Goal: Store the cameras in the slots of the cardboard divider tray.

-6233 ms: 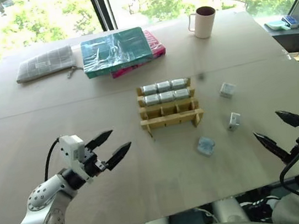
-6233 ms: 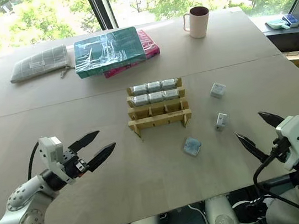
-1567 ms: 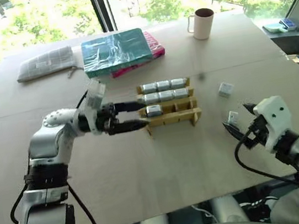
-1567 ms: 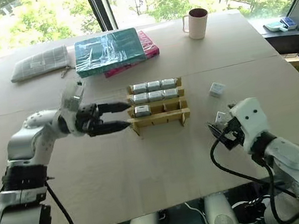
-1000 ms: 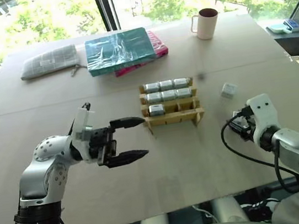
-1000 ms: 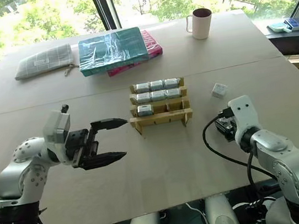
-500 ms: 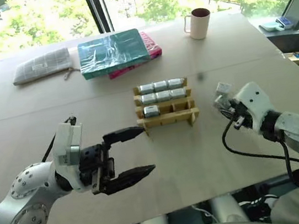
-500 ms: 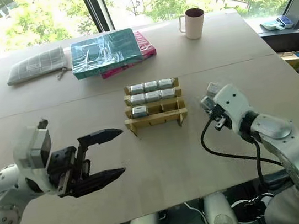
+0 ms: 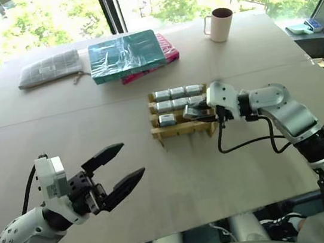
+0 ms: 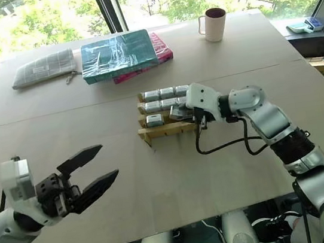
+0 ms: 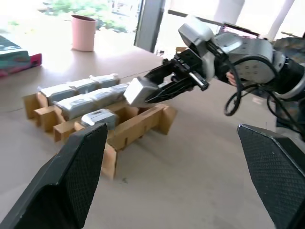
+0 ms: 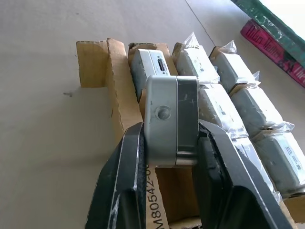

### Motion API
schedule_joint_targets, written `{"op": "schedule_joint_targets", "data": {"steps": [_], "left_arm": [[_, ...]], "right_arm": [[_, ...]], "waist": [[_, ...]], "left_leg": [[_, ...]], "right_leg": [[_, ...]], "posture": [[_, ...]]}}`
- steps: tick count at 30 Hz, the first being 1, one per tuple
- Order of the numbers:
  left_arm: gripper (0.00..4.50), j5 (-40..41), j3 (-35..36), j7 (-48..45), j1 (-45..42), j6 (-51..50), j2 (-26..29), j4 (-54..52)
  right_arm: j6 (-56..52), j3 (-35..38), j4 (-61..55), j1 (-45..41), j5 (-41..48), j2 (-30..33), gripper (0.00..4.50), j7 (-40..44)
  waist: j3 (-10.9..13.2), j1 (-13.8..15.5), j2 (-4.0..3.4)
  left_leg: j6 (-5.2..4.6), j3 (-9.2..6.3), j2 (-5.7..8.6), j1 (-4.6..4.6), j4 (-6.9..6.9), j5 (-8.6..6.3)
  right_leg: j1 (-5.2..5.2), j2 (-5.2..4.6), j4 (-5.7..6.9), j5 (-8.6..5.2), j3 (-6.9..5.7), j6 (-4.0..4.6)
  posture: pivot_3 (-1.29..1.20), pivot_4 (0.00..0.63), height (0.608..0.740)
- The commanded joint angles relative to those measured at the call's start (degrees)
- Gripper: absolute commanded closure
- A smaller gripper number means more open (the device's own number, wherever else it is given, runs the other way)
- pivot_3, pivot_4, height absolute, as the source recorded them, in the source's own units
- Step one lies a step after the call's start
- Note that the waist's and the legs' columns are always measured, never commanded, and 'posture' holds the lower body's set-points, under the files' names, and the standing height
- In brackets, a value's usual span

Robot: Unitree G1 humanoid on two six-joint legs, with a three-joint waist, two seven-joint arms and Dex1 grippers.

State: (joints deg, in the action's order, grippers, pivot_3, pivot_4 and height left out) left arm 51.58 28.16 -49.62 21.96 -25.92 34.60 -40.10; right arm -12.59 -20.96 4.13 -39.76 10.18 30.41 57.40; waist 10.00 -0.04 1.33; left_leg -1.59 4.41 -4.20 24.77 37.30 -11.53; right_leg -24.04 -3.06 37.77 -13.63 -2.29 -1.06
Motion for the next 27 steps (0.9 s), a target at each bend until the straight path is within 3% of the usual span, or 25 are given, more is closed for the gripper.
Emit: {"op": "schedule_joint_targets", "data": {"steps": [1, 7, 19, 27], "left_arm": [[0.0, -2.14, -3.07, 4.44, -1.22, -0.27, -0.12, -3.21], [0.0, -3.2, -4.88, 5.74, -2.18, 0.07, 0.21, -0.56], [0.0, -6.5, -4.48, -2.89, -1.48, 6.29, 0.04, 10.3], [0.0, -6.43, -5.31, -2.46, -1.0, 6.43, -0.52, 8.12]], "right_arm": [[3.35, 1.34, 1.58, -2.27, -0.69, -1.19, 3.74, 1.44], [5.78, 1.55, 6.18, -4.36, -2.43, -3.82, 3.74, 2.16], [9.42, 1.59, 13.08, -6.86, -4.58, -7.91, 3.74, 3.5], [11.28, 0.61, 15.5, -5.63, -6.9, -7.51, 3.74, 6.1]], "waist": [[0.0, -0.1, 0.0], [0.0, -0.68, -0.01], [0.01, -0.71, -0.03], [0.01, -0.72, -0.03]], "left_leg": [[0.0, 0.02, 0.0, 0.0, 0.0, 0.0], [0.0, 0.06, -0.02, -0.04, 0.0, 0.0], [0.02, 0.18, -0.04, -0.03, -0.08, 0.0], [0.02, 0.22, -0.03, 0.02, -0.13, 0.0]], "right_leg": [[-0.01, 0.0, 0.03, 0.0, 0.01, 0.0], [-0.03, 0.03, 0.09, 0.01, 0.05, 0.01], [-0.16, 0.0, 0.12, 0.01, 0.09, 0.02], [-0.21, -0.09, 0.09, 0.01, 0.12, 0.02]], "posture": [[0.0, 0.15, 0.74], [0.0, 0.15, 0.74], [0.0, 0.15, 0.74], [0.0, 0.15, 0.74]]}}
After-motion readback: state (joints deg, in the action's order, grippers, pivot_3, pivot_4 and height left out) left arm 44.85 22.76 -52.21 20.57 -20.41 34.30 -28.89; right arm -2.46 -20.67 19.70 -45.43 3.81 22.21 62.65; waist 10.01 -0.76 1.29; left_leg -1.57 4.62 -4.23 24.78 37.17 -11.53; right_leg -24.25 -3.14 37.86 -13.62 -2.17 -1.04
